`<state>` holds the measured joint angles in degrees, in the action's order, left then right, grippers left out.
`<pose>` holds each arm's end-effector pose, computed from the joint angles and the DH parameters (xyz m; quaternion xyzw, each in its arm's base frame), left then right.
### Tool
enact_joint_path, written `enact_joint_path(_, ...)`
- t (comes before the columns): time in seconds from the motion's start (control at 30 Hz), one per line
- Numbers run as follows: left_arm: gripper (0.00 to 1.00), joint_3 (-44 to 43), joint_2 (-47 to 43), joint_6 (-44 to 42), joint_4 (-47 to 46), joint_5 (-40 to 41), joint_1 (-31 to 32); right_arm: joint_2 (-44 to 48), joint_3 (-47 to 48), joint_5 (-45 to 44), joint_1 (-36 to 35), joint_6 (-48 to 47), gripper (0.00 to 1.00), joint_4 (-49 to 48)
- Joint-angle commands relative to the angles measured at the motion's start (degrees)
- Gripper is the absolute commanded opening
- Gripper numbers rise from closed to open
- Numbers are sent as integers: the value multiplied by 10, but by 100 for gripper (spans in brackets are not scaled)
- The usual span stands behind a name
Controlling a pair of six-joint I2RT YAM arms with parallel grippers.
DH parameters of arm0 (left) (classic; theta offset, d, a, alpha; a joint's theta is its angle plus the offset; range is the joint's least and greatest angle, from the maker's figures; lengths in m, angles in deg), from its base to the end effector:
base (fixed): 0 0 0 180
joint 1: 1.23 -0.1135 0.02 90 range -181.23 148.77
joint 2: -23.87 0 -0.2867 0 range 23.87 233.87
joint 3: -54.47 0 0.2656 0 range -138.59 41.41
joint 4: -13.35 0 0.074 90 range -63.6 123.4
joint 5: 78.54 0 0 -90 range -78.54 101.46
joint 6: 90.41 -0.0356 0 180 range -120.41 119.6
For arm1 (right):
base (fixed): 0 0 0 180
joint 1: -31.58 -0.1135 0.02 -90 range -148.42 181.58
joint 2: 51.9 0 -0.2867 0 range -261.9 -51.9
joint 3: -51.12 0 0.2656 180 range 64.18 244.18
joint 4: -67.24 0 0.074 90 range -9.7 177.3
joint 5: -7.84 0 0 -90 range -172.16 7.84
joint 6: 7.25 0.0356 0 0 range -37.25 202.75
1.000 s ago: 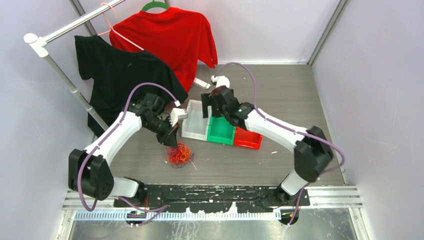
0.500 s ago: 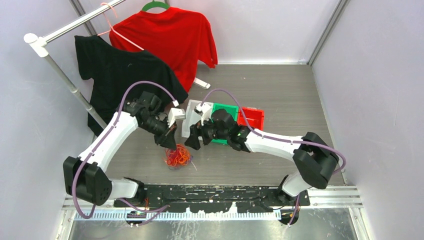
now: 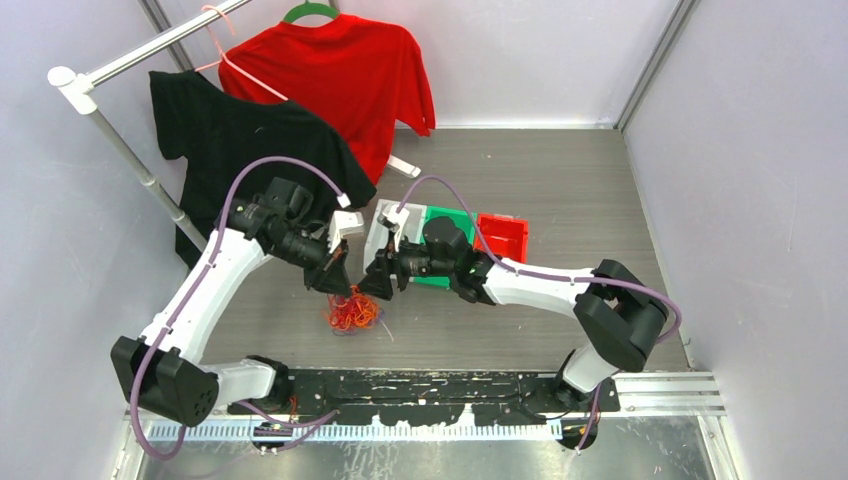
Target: Untangle the cables
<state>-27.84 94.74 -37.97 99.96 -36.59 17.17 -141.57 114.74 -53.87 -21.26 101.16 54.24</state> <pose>0.1922 -0.0919 0.3425 0.4713 0.7752 -0.3785 0.1834 0.2038 0.2968 0.2598 -0.3699 0.6801 0.5069 0.3790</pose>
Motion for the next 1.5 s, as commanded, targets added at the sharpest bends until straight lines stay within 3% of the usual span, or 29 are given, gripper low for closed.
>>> enact_joint_path(0.0,0,-31,-11,6,11,-35,2,17,-8,22,-4,12,65,-47)
enact_joint_path(0.33,0,-43,-31,2,29,-44,3,111,-59,-15,-4,12,64,16)
enact_joint_path(0.67,0,-45,-32,16,21,-62,2,80,-49,13,-8,89,63,-114)
enact_joint_path(0.8,0,-49,-32,18,22,-66,3,56,-29,34,-14,93,61,-118)
enact_joint_path(0.97,0,-55,-33,11,34,-71,3,46,-13,31,-15,65,50,-80)
enact_joint_path(1.03,0,-57,-34,7,40,-74,3,46,-6,28,-15,56,33,-62)
enact_joint_path(1.1,0,-58,-33,3,45,-72,2,51,2,26,-14,47,22,-38)
enact_joint_path(1.3,0,-43,-36,-8,35,-21,3,105,-12,12,-15,6,14,53)
enact_joint_path(1.47,0,-6,-58,13,-40,74,2,154,-28,8,-14,-21,9,124)
